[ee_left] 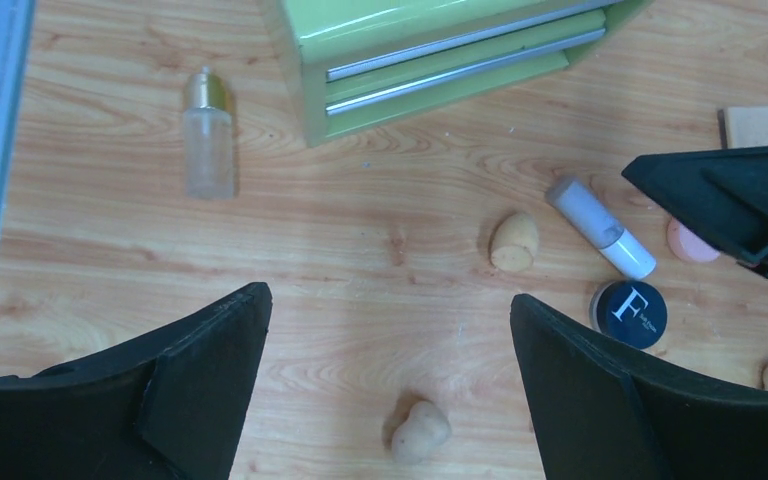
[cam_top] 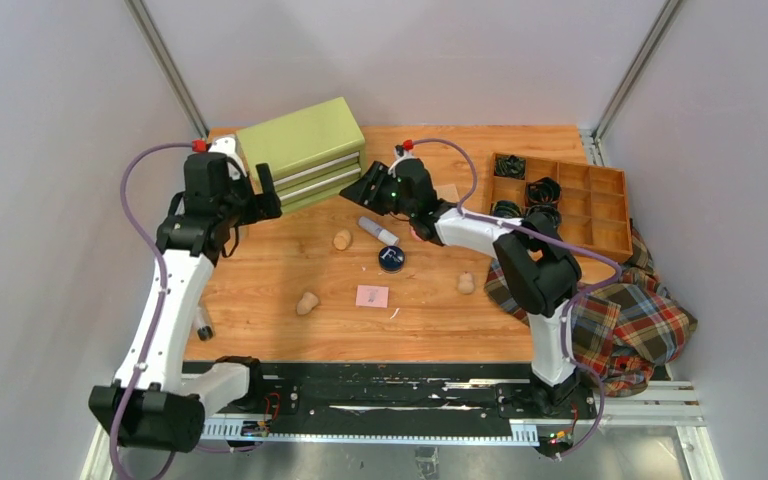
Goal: Organize the makeup
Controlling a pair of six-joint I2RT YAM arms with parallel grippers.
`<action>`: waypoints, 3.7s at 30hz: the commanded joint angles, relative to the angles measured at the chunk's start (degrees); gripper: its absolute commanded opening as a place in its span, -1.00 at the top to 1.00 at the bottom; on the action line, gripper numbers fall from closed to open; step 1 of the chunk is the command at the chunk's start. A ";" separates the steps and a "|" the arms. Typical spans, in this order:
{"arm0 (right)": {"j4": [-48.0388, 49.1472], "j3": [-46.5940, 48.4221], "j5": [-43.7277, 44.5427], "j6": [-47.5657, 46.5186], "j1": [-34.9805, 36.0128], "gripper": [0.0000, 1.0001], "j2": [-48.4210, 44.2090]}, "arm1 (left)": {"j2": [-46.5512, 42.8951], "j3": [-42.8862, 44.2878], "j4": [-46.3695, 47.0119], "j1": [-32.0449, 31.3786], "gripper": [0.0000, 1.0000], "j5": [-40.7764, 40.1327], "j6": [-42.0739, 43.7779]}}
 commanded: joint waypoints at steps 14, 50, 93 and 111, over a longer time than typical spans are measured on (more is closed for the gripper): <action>17.58 4.58 11.43 17.25 2.59 0.23 10.92 | -15.18 -4.62 -8.96 -0.90 -0.96 -7.51 -4.07; 15.12 23.73 11.71 22.41 2.34 0.14 25.64 | -13.05 -6.05 -7.11 -0.90 -1.00 -8.96 -0.33; 26.03 29.32 14.56 25.03 2.82 0.74 30.64 | -13.23 -5.69 -8.62 -0.90 -0.98 -10.14 0.65; 33.52 8.82 11.54 23.71 2.56 0.99 20.28 | -11.88 -6.03 -8.32 -0.90 -0.97 -11.12 0.38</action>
